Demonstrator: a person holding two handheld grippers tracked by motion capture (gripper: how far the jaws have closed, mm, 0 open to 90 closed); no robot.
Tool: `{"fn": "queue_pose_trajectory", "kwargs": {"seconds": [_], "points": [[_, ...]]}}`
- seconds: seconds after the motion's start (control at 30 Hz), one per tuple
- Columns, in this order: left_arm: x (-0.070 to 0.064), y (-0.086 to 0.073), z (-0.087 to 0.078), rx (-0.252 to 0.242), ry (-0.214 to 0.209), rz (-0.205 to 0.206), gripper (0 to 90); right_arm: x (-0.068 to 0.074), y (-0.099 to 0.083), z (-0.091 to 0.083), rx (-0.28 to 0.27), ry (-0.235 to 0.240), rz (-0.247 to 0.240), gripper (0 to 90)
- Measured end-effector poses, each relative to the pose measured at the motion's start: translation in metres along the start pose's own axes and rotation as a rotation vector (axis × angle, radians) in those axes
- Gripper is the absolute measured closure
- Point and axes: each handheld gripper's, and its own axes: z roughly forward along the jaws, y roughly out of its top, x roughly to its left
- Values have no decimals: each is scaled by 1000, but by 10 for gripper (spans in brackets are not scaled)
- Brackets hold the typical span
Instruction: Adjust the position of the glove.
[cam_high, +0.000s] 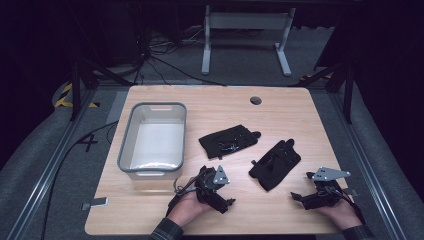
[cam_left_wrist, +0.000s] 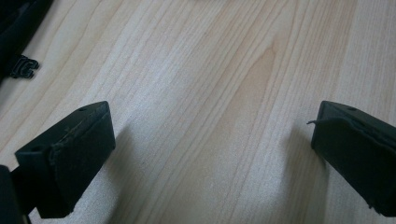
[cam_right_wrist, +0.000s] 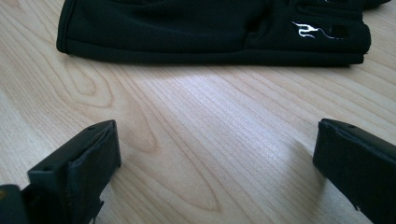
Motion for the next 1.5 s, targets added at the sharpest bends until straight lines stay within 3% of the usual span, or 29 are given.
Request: {"fn": "queue_pose_trajectory", "kwargs": {"seconds": [0.2, 0.37, 0.4, 0.47, 0.6, 0.73, 0.8, 0.83, 1.0, 1.5], "points": [[1, 0, 0, 3, -11, 13, 0, 0, 0, 0, -5, 10, -11, 46], [2, 0, -1, 7, -16, 17, 0, 0, 4, -7, 1, 39, 5, 206], [2, 0, -1, 8, -17, 20, 0, 1, 7, -9, -3, 53, 5, 277], [3, -1, -2, 10, -24, 27, 0, 2, 8, -10, -8, 60, 1, 312], [3, 0, -2, 13, -26, 31, 0, 7, 17, -12, -30, 92, -13, 497], [4, -1, -1, 7, -31, 36, 0, 15, 29, -8, -38, 128, -43, 727], [4, -1, -1, 7, -32, 38, 0, 17, 32, -6, -42, 139, -47, 761], [4, -1, -1, 6, -33, 39, 0, 20, 37, -4, -44, 154, -56, 837], [4, -1, -1, 8, -33, 38, 0, 27, 46, 4, -43, 185, -67, 899], [4, -1, -1, 8, -34, 38, 0, 38, 71, 33, -34, 238, -96, 900]]}}
